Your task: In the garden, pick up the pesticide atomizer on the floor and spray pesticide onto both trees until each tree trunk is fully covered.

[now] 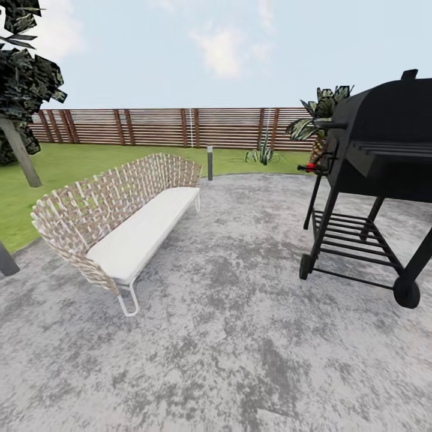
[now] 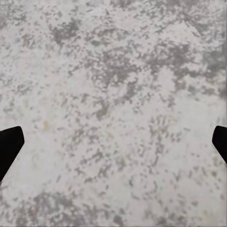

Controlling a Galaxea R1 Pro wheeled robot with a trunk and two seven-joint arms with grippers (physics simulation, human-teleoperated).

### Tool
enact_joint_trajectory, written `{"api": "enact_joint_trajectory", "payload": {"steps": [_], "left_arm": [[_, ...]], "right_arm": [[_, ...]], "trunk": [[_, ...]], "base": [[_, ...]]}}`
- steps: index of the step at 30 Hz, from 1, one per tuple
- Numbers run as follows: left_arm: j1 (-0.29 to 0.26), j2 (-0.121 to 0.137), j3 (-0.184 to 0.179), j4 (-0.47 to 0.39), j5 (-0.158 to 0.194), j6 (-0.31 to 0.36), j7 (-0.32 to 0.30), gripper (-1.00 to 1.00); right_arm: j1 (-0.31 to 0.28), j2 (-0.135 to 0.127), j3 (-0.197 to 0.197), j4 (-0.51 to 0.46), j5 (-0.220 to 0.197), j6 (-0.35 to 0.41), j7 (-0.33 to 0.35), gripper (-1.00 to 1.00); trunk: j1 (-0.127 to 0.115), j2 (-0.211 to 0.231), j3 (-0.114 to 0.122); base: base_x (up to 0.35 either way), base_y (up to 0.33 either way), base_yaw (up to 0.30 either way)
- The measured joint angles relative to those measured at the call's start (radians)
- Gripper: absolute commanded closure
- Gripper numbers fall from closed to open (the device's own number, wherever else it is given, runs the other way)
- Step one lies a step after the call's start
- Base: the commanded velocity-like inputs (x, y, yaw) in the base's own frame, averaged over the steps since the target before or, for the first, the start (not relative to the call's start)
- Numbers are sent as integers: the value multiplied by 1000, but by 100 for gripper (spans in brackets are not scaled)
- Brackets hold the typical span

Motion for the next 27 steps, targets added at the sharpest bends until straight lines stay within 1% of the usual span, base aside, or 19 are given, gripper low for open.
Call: {"api": "enact_joint_trajectory", "payload": {"steps": [12,27], "left_arm": [[0,0,0,0,0,0,0,-100],[0,0,-1,0,0,0,0,-100]], "right_arm": [[0,0,0,0,0,0,0,-100],[0,0,0,0,0,0,0,-100]], "trunk": [[0,0,0],[0,0,0]], "base": [[339,106,-2],[339,10,0]]}}
